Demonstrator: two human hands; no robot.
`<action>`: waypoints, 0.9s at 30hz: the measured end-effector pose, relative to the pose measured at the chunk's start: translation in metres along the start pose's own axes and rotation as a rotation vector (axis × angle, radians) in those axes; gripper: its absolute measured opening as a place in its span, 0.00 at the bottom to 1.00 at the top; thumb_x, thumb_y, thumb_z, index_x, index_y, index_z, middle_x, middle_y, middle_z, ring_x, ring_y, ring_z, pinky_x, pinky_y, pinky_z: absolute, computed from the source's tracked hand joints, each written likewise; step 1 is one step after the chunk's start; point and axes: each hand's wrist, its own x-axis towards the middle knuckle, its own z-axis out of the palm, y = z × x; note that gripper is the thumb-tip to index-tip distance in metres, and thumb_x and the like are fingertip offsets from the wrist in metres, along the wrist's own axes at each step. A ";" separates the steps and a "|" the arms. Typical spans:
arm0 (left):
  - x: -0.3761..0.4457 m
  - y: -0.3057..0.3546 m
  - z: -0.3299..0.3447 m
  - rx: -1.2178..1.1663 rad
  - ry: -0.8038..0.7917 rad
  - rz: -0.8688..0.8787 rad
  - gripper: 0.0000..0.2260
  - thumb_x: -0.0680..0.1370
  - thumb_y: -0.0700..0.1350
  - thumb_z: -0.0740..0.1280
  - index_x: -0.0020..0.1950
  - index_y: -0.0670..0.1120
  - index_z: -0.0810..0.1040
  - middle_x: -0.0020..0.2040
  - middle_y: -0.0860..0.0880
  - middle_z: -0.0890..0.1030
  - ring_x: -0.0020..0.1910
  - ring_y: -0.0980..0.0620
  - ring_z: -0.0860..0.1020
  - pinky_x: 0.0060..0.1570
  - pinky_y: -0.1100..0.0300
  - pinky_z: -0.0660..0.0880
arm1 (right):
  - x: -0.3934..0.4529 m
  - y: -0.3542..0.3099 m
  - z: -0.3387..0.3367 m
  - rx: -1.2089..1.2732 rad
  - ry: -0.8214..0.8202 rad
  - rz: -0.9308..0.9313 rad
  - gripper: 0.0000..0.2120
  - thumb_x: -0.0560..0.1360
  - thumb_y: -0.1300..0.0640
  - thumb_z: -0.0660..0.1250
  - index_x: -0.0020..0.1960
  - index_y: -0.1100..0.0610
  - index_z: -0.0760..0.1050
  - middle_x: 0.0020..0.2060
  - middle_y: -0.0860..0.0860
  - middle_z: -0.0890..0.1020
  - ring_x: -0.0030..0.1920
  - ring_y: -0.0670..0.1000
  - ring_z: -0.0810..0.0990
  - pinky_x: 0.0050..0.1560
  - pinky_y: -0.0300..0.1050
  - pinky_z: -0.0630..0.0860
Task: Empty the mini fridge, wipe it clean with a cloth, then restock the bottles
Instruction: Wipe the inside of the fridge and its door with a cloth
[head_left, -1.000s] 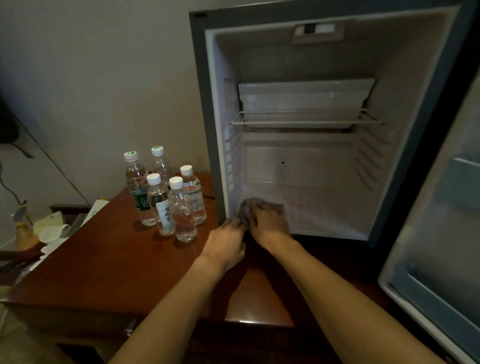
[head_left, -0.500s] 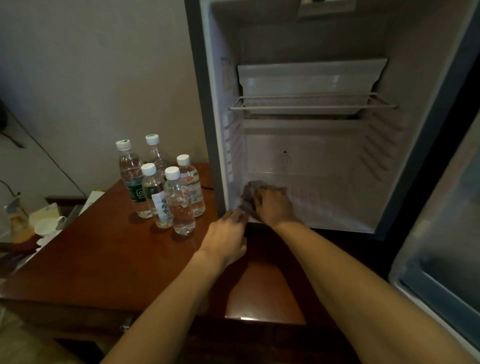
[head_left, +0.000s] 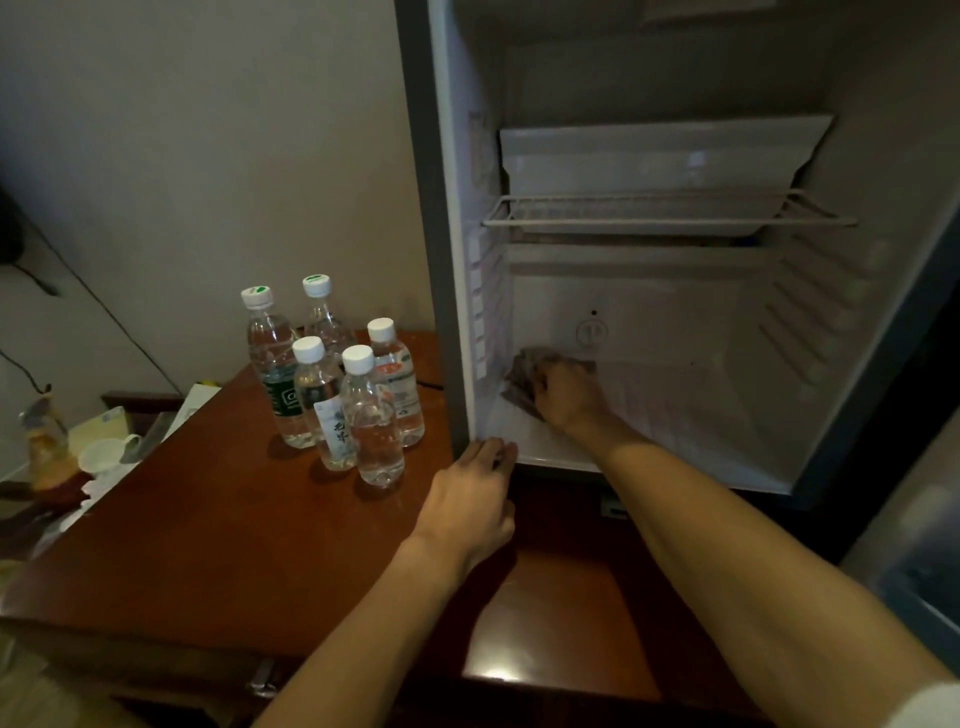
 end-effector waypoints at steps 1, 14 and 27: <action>0.000 0.001 -0.001 0.001 -0.004 -0.006 0.30 0.77 0.48 0.65 0.79 0.46 0.62 0.72 0.48 0.67 0.71 0.47 0.67 0.60 0.52 0.75 | -0.007 -0.002 -0.002 -0.009 -0.002 -0.009 0.15 0.79 0.52 0.62 0.58 0.61 0.79 0.56 0.61 0.81 0.54 0.61 0.80 0.52 0.48 0.75; -0.007 0.015 -0.018 0.023 -0.081 -0.083 0.21 0.74 0.46 0.66 0.68 0.45 0.74 0.68 0.46 0.71 0.67 0.44 0.72 0.57 0.51 0.76 | -0.107 -0.016 0.010 -0.116 0.000 -0.019 0.15 0.81 0.49 0.58 0.62 0.55 0.77 0.61 0.57 0.78 0.59 0.59 0.76 0.54 0.49 0.75; -0.005 0.007 -0.004 -0.015 -0.028 -0.047 0.31 0.75 0.46 0.65 0.78 0.46 0.62 0.73 0.48 0.67 0.71 0.46 0.67 0.60 0.52 0.75 | -0.038 -0.005 0.003 -0.056 0.010 -0.004 0.15 0.79 0.49 0.61 0.53 0.59 0.81 0.51 0.58 0.83 0.50 0.60 0.81 0.47 0.49 0.77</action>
